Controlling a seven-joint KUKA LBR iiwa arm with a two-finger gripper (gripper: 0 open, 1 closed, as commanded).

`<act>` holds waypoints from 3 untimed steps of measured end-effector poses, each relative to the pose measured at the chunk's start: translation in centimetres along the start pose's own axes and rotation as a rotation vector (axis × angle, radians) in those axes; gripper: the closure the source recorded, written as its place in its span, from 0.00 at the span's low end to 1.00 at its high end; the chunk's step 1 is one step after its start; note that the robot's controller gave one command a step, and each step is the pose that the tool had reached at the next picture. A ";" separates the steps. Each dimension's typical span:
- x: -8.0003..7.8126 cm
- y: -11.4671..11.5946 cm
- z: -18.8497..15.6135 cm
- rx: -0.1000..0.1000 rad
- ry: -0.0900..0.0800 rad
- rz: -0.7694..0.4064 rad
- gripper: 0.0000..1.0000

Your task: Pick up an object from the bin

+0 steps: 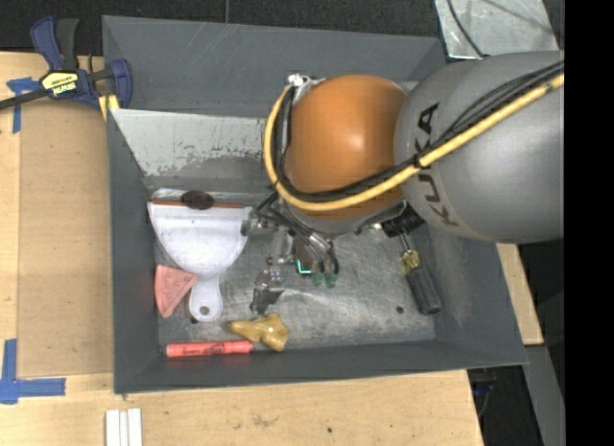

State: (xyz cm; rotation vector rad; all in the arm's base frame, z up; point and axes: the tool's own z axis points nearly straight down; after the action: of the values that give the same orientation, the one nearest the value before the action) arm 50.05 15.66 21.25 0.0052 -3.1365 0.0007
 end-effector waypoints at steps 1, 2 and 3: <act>-0.2 -0.1 -0.4 -0.002 -0.008 0.004 0.00; -2.3 2.3 2.9 -0.001 -0.013 -0.321 0.00; 0.7 3.1 5.8 0.000 -0.008 -0.465 0.00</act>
Offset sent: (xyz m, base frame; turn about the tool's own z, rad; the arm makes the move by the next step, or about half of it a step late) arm 0.0354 0.0382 -0.0546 -0.5389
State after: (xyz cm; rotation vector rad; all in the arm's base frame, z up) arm 49.31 18.71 15.44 0.7298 -3.0581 -0.0012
